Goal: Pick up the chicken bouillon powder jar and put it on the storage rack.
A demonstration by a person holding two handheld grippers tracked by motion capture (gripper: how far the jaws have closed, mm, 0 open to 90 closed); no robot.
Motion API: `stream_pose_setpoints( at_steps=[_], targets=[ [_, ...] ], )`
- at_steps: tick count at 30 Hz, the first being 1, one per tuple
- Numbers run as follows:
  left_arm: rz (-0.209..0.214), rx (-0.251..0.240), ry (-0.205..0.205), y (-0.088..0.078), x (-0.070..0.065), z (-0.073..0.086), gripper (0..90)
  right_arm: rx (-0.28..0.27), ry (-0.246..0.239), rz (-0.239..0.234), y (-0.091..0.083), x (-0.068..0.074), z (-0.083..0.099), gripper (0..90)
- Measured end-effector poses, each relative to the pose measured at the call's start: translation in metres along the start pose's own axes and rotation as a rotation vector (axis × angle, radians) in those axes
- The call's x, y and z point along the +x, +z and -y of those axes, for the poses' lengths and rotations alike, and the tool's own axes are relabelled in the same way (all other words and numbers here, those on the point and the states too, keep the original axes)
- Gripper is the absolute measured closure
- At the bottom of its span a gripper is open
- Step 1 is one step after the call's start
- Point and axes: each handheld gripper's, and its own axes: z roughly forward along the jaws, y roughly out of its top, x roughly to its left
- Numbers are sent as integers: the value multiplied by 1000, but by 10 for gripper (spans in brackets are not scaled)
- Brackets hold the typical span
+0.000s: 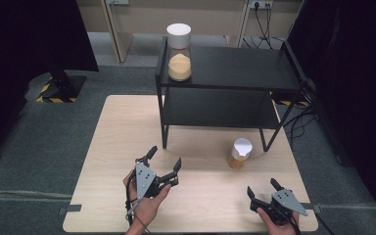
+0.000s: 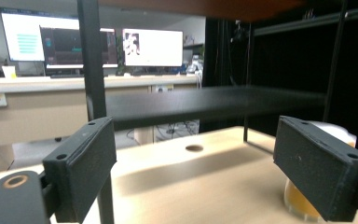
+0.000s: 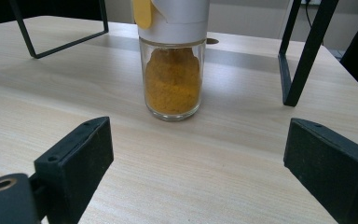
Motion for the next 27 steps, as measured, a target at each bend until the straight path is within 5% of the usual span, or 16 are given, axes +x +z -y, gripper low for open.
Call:
stream_pose_setpoints(
  at_steps=[12,27],
  targets=[
    [-14,81,-22,-8,8,26,122,-2,-1,-1,0,0,0,84],
    [-21,136,-36,-5,13,41,122,-6,-4,2,-1,1,1,84]
  ],
)
